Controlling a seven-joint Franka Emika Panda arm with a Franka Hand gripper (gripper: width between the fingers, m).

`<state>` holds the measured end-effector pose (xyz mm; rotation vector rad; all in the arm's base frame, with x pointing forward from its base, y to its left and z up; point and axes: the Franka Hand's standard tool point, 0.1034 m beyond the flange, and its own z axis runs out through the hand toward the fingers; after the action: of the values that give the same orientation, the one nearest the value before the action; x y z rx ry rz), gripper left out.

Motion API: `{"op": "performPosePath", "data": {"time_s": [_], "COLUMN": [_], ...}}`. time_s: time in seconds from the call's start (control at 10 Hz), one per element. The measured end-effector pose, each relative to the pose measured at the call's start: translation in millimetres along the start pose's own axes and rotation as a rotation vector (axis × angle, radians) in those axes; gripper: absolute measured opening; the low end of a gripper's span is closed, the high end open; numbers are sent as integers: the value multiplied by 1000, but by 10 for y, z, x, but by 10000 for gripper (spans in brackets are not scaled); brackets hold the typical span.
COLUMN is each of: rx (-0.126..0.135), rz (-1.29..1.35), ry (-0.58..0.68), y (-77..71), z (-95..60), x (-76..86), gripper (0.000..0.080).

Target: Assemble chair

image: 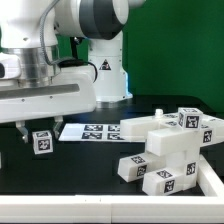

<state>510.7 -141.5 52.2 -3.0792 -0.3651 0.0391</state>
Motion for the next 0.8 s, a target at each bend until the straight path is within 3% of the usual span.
{"op": "performPosePath", "data": {"time_s": [0.2,0.5,0.6,0.8], "rx": [-6,0,0,-8], "rz": [-63,-514,-611,-720], "ry": [1,-1,-6,-26], "y": [3,-150,-141,-105], "z": [11,82,130,129], "x": [-8,-186,-284,-306], "gripper": [286,286,286,286]}}
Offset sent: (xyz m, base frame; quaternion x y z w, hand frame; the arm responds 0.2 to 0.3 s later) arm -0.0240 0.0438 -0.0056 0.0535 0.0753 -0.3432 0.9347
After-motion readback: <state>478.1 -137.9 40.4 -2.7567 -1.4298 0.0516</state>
